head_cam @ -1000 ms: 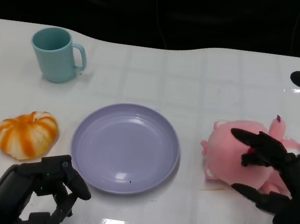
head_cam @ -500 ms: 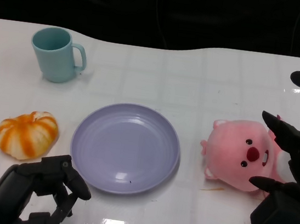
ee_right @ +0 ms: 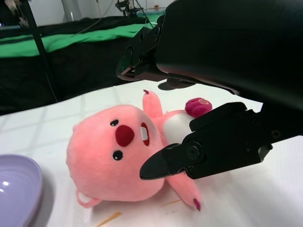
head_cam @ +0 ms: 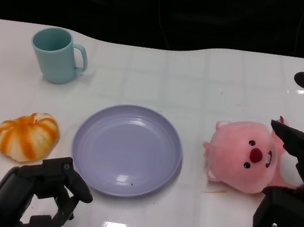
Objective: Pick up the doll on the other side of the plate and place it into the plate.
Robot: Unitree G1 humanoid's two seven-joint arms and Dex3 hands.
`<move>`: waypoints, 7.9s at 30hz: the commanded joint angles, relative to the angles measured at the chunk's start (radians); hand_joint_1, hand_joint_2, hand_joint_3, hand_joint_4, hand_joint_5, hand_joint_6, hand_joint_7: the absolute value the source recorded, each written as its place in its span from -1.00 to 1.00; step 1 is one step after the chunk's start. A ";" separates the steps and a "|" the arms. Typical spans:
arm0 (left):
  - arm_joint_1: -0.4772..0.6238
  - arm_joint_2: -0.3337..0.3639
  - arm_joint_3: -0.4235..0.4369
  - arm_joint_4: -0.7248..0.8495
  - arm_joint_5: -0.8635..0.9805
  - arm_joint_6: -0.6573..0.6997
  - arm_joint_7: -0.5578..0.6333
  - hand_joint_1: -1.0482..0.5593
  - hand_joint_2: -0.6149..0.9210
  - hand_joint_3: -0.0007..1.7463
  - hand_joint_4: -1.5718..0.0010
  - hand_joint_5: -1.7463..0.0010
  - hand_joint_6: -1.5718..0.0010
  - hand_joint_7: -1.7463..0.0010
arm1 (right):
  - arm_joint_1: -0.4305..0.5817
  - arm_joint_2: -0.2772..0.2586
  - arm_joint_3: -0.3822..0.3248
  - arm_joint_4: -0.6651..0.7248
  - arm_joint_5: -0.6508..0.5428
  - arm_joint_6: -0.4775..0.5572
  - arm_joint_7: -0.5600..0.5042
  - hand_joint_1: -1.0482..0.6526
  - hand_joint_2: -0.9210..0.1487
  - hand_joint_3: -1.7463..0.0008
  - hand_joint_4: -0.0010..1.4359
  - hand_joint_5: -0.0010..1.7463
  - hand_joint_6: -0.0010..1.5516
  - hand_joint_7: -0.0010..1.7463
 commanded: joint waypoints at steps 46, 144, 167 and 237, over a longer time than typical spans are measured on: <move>0.022 0.011 0.002 -0.042 -0.004 0.014 -0.004 0.11 0.57 0.15 0.03 -0.75 -0.03 -0.38 | -0.302 -0.108 0.103 0.419 0.039 0.002 0.195 -0.55 -1.00 0.96 -0.92 -0.69 -0.74 -0.99; 0.034 -0.007 -0.016 -0.111 0.021 0.070 0.011 0.21 0.49 0.27 0.04 -0.79 -0.03 -0.40 | -0.630 0.073 0.079 0.962 0.370 -0.336 -0.257 0.11 -0.21 -0.31 0.28 1.00 -0.07 1.00; 0.032 -0.016 -0.025 -0.110 0.031 0.079 0.017 0.23 0.48 0.29 0.04 -0.79 -0.03 -0.41 | -0.785 0.289 0.203 1.005 0.313 -0.371 -0.235 0.04 -0.07 -0.47 0.37 1.00 -0.02 1.00; 0.017 -0.031 -0.037 -0.084 0.059 0.057 0.027 0.20 0.49 0.29 0.02 -0.78 -0.04 -0.41 | -0.517 0.162 0.136 0.476 0.509 -0.346 0.183 -0.48 -1.00 0.79 -0.50 -0.62 -0.49 -0.90</move>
